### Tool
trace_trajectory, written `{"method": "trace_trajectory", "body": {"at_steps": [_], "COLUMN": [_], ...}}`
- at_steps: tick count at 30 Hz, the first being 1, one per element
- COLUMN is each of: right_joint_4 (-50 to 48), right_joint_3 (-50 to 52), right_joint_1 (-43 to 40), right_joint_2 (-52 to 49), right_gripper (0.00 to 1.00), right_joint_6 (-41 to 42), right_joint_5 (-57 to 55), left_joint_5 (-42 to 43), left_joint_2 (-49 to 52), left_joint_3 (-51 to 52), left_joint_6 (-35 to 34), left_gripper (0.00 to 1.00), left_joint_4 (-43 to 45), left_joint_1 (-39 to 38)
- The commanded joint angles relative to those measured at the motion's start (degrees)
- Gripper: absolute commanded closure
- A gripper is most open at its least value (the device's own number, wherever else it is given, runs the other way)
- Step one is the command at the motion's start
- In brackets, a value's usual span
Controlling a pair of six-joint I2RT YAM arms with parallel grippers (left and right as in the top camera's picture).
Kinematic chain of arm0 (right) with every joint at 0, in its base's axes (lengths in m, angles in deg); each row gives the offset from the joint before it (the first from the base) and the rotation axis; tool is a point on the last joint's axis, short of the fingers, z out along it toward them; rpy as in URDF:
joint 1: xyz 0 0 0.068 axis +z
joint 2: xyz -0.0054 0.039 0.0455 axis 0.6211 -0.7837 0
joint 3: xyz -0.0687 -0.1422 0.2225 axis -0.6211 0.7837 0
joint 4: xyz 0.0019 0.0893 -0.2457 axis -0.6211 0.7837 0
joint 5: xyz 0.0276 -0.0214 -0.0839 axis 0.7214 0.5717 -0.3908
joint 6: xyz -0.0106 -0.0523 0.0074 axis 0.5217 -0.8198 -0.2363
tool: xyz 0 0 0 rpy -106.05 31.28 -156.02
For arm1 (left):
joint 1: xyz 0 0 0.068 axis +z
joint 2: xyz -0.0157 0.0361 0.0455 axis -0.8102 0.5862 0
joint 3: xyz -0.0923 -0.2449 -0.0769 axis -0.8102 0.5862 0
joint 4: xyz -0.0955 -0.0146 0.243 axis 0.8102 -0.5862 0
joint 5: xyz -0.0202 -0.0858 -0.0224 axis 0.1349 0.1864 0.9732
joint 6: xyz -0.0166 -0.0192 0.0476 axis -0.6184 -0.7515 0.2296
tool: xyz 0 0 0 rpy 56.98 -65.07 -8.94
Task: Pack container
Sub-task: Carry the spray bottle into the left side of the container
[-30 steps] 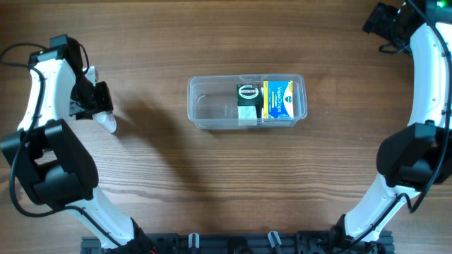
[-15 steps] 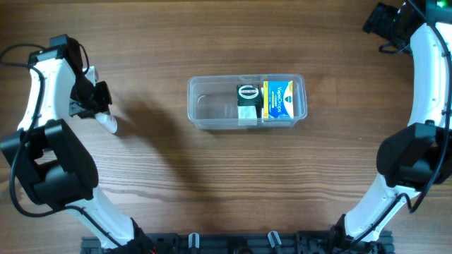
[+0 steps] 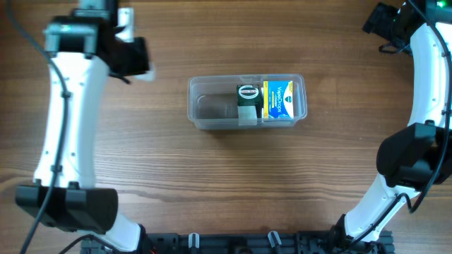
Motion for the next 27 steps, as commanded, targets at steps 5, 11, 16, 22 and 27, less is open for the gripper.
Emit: {"method": "trace_trajectory", "body": {"at_steps": [5,11,16,22,27], "right_joint_4": [0.0,0.0,0.0,0.0,0.0], "right_joint_3": [-0.1,-0.1,-0.1,-0.1,-0.1], "right_joint_1": [0.1,0.1,0.1,0.1,0.1], "right_joint_2": [-0.1,-0.1,-0.1,-0.1,-0.1], "right_gripper": [0.00,0.00,0.00,0.00,0.00], "right_joint_6": [0.2,0.2,0.2,0.2,0.2], "right_joint_5": [-0.9,-0.9,-0.9,-0.9,-0.9], "left_joint_5": [1.3,1.8,2.0,2.0,1.5], "left_joint_2": [-0.9,5.6,12.2,16.4,17.7], "left_joint_3": [-1.2,-1.2,-1.2,-1.2,-1.1], "left_joint_6": [-10.8,-14.4,-14.4,-14.2,-14.2], "left_gripper": [0.75,0.75,0.75,0.74,0.74], "left_joint_4": [1.8,1.9,1.8,1.4,1.6], "left_joint_1": [-16.5,-20.2,-21.2,-21.2,-21.2]}}
